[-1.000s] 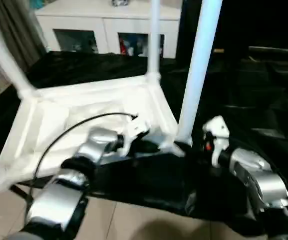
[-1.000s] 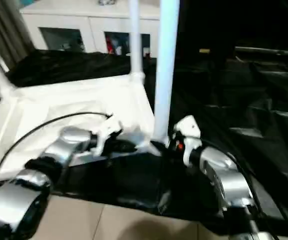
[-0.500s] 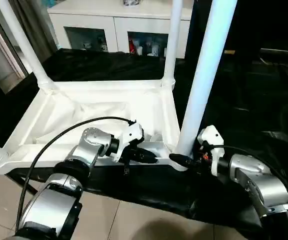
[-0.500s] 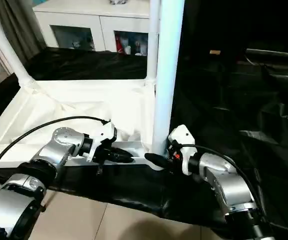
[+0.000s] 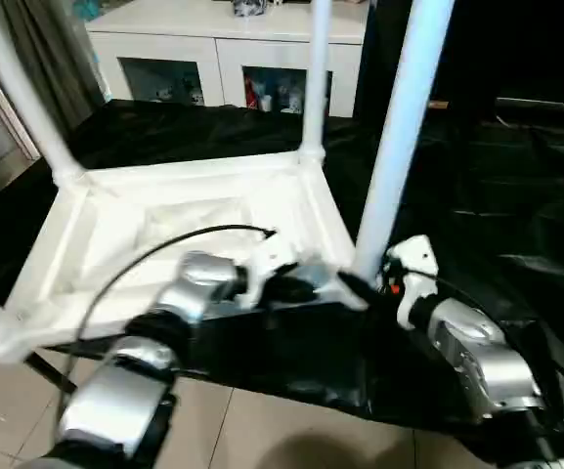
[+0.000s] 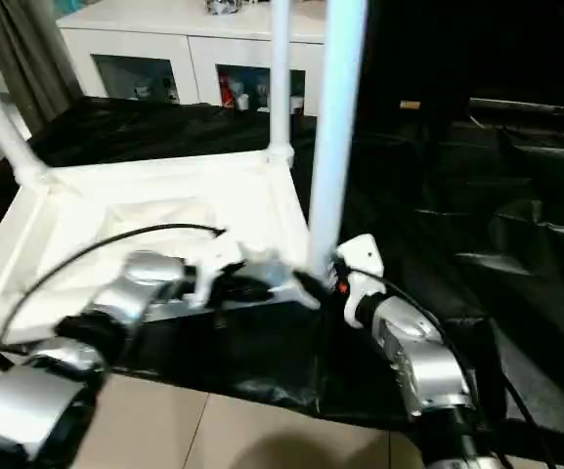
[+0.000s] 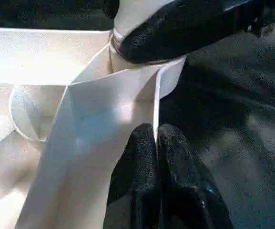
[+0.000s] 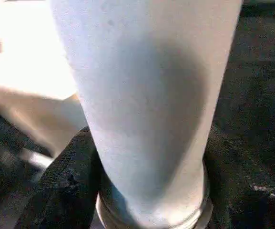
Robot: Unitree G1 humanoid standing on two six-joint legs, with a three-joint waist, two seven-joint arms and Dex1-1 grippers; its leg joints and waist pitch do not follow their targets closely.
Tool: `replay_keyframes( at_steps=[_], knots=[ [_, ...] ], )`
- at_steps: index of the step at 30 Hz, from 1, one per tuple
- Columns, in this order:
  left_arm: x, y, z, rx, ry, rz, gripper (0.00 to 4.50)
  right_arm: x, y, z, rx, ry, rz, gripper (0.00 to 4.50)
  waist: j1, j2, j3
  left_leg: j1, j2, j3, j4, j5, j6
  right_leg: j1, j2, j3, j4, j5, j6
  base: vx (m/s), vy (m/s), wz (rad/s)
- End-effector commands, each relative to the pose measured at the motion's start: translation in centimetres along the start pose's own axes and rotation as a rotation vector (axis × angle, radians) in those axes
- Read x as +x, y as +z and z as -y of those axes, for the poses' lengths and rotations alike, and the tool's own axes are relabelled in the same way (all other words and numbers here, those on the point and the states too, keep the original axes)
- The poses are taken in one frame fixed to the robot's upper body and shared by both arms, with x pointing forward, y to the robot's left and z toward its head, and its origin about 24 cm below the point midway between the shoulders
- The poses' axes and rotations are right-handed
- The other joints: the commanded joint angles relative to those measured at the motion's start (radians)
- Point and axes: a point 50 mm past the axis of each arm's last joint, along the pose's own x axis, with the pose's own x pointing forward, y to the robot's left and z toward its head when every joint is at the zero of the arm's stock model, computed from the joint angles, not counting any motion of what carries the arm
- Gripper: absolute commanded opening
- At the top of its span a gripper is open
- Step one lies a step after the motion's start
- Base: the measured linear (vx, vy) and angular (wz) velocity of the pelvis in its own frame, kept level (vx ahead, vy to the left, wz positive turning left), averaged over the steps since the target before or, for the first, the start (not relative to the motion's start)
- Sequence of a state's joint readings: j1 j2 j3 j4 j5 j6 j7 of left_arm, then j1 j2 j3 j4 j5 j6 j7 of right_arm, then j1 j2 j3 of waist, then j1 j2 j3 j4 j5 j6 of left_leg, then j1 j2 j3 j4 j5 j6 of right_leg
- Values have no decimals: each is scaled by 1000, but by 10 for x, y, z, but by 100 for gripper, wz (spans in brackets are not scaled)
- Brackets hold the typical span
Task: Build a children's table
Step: Rotate leg to tighten
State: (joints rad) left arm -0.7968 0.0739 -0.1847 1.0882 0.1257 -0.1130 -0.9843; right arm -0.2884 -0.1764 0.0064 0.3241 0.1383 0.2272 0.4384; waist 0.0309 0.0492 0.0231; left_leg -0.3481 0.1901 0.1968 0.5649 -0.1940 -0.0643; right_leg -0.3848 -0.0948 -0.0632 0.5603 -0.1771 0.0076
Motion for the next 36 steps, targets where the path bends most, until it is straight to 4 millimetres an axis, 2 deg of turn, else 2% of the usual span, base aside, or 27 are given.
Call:
replay_keyframes(
  at_steps=[1,3,4,5,8,9,10,12,14,16,17,18,19,21,22,23,24,25,26,28,30,31,32,33,34,35,36],
  knots=[
    [20,0,7,-64,98,-5,0,12,-11,-15,62,-65,-46,263,-7,-18,-31,5,34,-22,-76,-321,29,21,-52,33,-88,-464,-152,0,0,0],
    [27,7,9,-57,117,10,0,18,-8,-20,82,-96,-24,263,-8,-17,-33,10,32,-22,-73,-329,27,17,-53,32,-91,-481,-145,0,0,0],
    [31,10,11,-53,114,23,0,21,-6,-23,73,-111,-17,263,-5,-19,-36,10,32,-21,-72,-310,32,20,-53,34,-90,-453,-147,0,0,0],
    [33,12,12,-49,100,26,0,23,-4,-25,72,-109,-9,263,-5,-13,-35,7,32,-20,-73,-297,36,20,-51,35,-88,-417,-155,0,0,0],
    [35,13,14,-34,80,25,0,23,-1,-28,64,-95,9,263,-2,-18,-39,2,33,-18,-70,-263,59,28,-52,35,-78,-345,-173,0,0,0],
    [35,13,15,-17,78,20,0,23,-1,-29,63,-84,19,263,-2,-16,-38,1,33,-18,-70,-260,63,28,-52,35,-78,-343,-176,0,0,0],
    [35,13,15,-5,81,19,0,21,0,-28,54,-85,32,298,-2,-15,-38,1,32,-17,-69,-257,67,28,-53,34,-79,-344,-177,0,0,0],
    [34,13,15,29,76,31,0,17,2,-26,72,-77,55,298,2,-16,-40,1,34,-17,-68,-241,74,29,-54,35,-77,-328,-178,0,0,0],
    [34,14,15,38,85,42,0,16,3,-24,85,-81,69,335,4,-18,-40,-1,35,-17,-69,-230,79,32,-53,35,-72,-305,-188,0,0,0],
    [31,17,14,25,83,109,0,9,7,-20,78,-73,89,342,4,-18,-38,-3,35,-17,-70,-242,78,32,-55,34,-75,-332,-181,0,0,0],
    [29,18,13,24,74,125,0,7,8,-19,83,-63,92,361,7,-19,-36,-1,35,-17,-71,-252,78,31,-55,34,-79,-359,-171,0,0,0],
    [29,18,13,24,73,126,28,7,8,-19,84,-61,92,374,7,-19,-37,1,36,-17,-71,-252,77,30,-55,35,-79,-362,-169,0,0,0],
    [27,18,12,29,66,133,45,2,10,-19,56,-43,100,381,7,-21,-37,-4,37,-19,-72,-246,79,34,-55,35,-77,-355,-166,0,0,0],
    [26,19,12,32,62,135,57,0,12,-19,34,-29,105,384,7,-22,-38,-7,35,-18,-69,-224,86,36,-55,35,-74,-325,-173,0,0,0],
    [21,21,10,34,43,165,57,-10,14,-17,-6,6,107,392,7,-25,-40,-9,34,-17,-67,-205,93,38,-57,35,-71,-305,-183,0,0,0],
    [21,21,10,34,43,165,57,-10,14,-17,-6,6,107,392,11,-24,-43,-10,35,-18,-64,-185,99,41,-57,35,-66,-279,-185,0,0,0],
    [16,22,8,32,29,184,79,-17,13,-16,-26,42,90,418,13,-16,-50,-10,39,-18,-59,-141,112,38,-58,36,-57,-200,-201,0,0,0],
    [13,22,6,31,20,196,92,-22,12,-15,-39,68,77,423,12,-18,-58,-20,40,-23,-51,-63,131,49,-54,34,-37,-67,-220,0,0,0],
    [9,21,4,34,22,201,97,-27,11,-14,-48,88,64,425,7,-26,-57,-27,37,-22,-43,-19,160,44,-50,33,-25,49,-243,0,0,0],
    [-5,17,0,35,13,205,98,-40,9,-12,-84,146,35,440,10,-24,-57,-21,36,-17,-36,-31,198,42,-52,35,-19,102,-276,0,0,0],
    [-12,15,-2,44,10,203,118,-44,9,-11,-88,157,27,447,9,-23,-53,-24,36,-15,-36,-49,211,41,-52,34,-22,84,-287,0,0,0],
    [-28,9,-5,37,-6,189,133,-50,11,-12,-97,192,22,450,11,-24,-50,-20,37,-13,-38,-84,199,40,-53,34,-27,27,-283,0,0,0],
    [-30,8,-5,37,-9,186,133,-50,11,-12,-99,195,20,450,11,-23,-46,-21,39,-14,-43,-105,183,40,-53,34,-29,-30,-280,0,0,0],
    [-43,3,-4,35,-29,158,136,-54,12,-16,-102,250,11,450,10,-30,-43,-18,42,-12,-46,-124,173,38,-51,34,-33,-66,-277,0,0,0],
    [-50,0,-3,34,-42,141,163,-56,12,-18,-103,282,5,450,11,-24,-41,-18,46,-15,-51,-145,153,40,-53,36,-34,-120,-266,0,0,0],
    [-61,-2,-1,36,-57,123,176,-59,13,-20,-112,300,-5,450,10,-21,-40,-14,49,-16,-54,-167,132,36,-52,38,-35,-154,-256,0,0,0],
    [-76,-5,5,35,-75,102,176,-62,13,-23,-120,320,-20,450,8,-19,-38,-14,47,-14,-55,-174,124,32,-48,38,-39,-167,-251,0,0,0]
  ],
)
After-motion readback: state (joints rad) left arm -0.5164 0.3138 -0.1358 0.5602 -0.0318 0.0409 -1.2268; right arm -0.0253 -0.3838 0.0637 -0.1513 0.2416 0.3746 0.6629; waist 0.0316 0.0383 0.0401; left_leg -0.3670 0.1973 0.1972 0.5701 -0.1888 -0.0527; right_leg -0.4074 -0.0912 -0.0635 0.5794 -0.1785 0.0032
